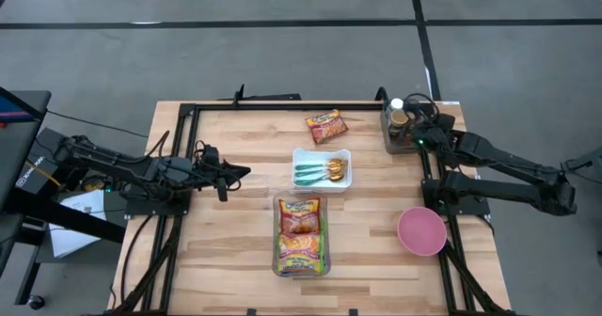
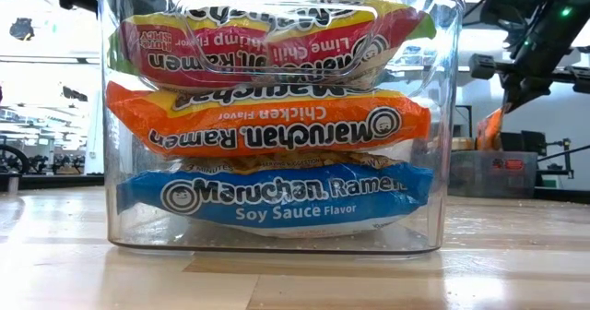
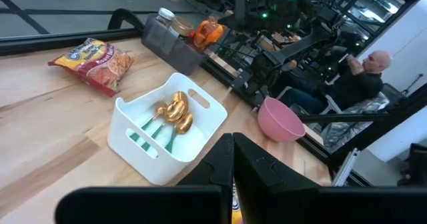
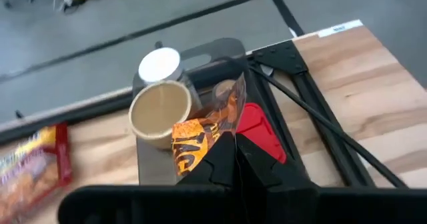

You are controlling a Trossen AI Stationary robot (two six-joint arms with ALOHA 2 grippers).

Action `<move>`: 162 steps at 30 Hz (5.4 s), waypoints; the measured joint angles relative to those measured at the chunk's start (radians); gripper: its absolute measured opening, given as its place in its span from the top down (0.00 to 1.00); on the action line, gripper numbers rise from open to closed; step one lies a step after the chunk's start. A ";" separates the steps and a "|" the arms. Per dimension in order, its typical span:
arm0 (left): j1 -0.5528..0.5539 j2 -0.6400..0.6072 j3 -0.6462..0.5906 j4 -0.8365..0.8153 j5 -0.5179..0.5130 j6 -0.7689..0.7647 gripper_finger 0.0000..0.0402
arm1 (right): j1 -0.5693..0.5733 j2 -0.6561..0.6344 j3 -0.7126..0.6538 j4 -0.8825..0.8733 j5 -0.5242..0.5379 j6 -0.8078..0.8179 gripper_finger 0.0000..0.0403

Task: Pick & Place Food Item
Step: Put the orange spice pack into the black bin, then put the red noodle pack into the transparent bin

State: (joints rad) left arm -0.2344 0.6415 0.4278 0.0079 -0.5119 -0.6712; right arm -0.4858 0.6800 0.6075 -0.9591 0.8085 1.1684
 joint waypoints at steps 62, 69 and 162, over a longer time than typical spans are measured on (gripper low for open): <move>0.000 0.001 0.000 0.010 0.005 0.009 1.00 | 0.316 0.080 0.001 0.056 0.081 0.128 1.00; 0.000 0.001 0.000 0.010 0.004 0.009 1.00 | 0.305 -0.027 0.001 -0.024 0.078 -0.092 1.00; 0.000 0.043 0.000 0.016 0.028 -0.052 1.00 | 0.007 -0.242 -0.078 0.471 -0.144 -0.503 0.67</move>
State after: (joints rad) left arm -0.2348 0.6846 0.4278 0.0244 -0.4843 -0.7235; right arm -0.4788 0.4381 0.5293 -0.4877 0.6648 0.6654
